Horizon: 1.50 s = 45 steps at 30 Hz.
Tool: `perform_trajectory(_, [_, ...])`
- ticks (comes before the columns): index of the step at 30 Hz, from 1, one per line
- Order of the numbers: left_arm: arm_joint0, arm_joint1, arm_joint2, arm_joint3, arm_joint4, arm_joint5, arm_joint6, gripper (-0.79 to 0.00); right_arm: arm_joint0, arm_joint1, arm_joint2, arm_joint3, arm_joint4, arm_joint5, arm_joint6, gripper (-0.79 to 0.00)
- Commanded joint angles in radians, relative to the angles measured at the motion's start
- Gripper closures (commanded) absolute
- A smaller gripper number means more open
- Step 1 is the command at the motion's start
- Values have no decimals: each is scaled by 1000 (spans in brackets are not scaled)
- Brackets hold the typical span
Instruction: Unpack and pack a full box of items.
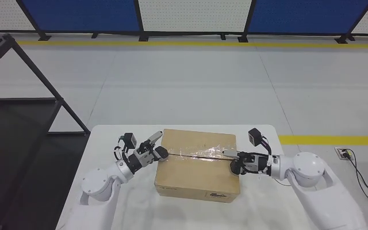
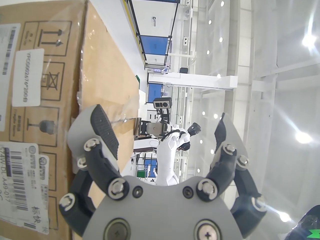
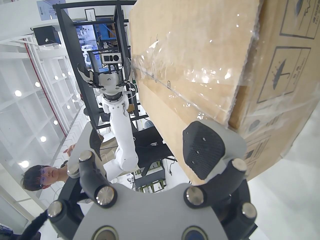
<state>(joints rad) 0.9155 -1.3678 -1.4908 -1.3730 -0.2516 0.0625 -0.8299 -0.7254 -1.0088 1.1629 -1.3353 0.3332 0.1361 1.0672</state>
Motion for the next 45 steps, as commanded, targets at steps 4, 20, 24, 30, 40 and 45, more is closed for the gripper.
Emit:
perform_trajectory(4, [13,6,1,-25,-27,-9,-5,-785,-6,1,4,-2,2,-3,0,-785])
perform_trajectory(20, [29,18,13,-64,-94,-34,37,-785,-17,4,21,-17,23,-22,-16,-785])
perform_trajectory(24, [33,22,9,-69,-102,-35,45,-785,-23,5,34,-34,37,-31,-25,-785])
perform_trajectory(30, [34,28,11,-72,-114,-37,47,-785,-19,4,46,-40,67,-26,-52,-785])
perform_trajectory(40, [31,39,9,-73,-134,-37,47,-785,21,-7,26,9,110,19,-77,-785])
perform_trajectory(45, [23,43,11,-71,-156,-19,40,-785,57,-16,-9,62,102,33,-59,-785])
